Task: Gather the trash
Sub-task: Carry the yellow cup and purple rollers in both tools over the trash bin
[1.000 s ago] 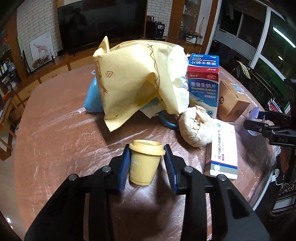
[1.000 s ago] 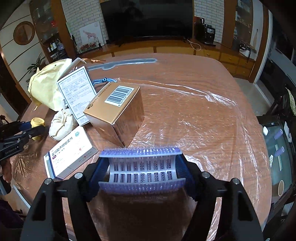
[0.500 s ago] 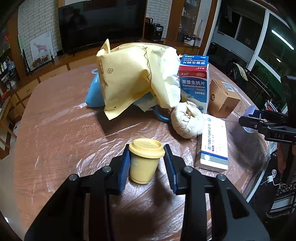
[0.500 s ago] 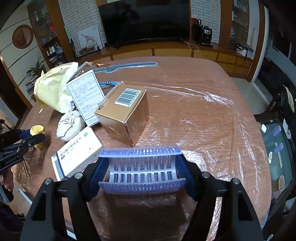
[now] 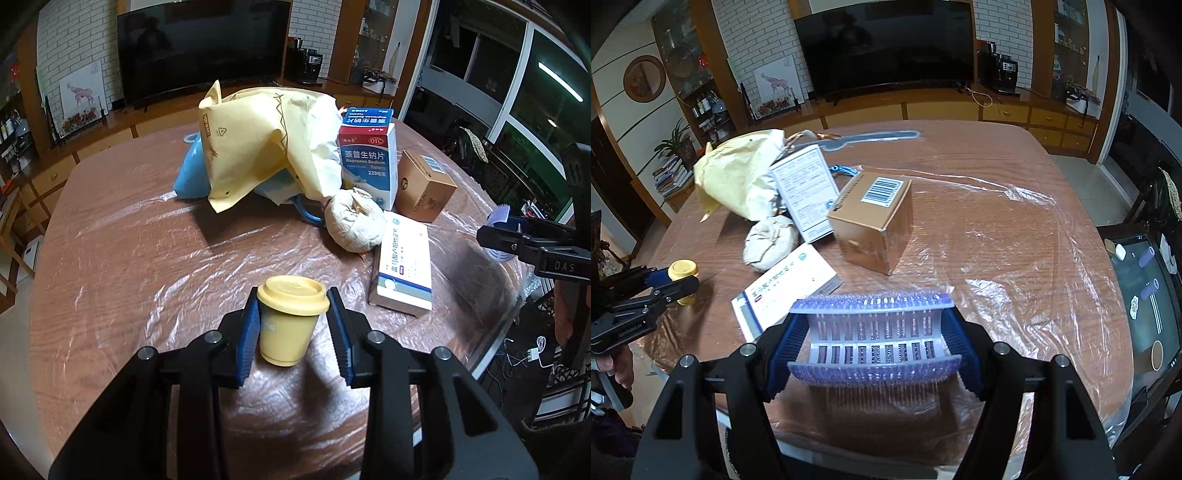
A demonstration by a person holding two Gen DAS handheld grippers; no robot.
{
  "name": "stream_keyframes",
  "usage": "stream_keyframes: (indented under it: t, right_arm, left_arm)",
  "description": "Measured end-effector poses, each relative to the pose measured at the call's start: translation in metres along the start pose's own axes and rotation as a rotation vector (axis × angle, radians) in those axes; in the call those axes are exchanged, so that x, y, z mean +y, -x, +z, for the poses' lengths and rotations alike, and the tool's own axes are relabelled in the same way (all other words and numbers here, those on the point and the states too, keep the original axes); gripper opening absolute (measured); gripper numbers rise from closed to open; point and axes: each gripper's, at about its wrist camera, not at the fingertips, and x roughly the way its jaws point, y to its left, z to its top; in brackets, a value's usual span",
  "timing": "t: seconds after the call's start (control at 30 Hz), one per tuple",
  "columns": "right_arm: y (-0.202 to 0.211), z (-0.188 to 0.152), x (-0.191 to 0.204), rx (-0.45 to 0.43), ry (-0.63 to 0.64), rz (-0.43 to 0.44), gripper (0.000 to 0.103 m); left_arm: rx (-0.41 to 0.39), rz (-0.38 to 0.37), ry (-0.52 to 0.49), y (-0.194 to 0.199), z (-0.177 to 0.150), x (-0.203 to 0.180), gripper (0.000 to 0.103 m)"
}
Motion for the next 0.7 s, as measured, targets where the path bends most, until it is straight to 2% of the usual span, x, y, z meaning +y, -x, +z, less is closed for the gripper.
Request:
stream_keyframes:
  t: [0.7]
  right_arm:
    - [0.026,-0.02,0.037,-0.002,0.056,0.069,0.071]
  left_arm:
    - [-0.006,-0.023,-0.003,0.021,-0.018,-0.013,0.037]
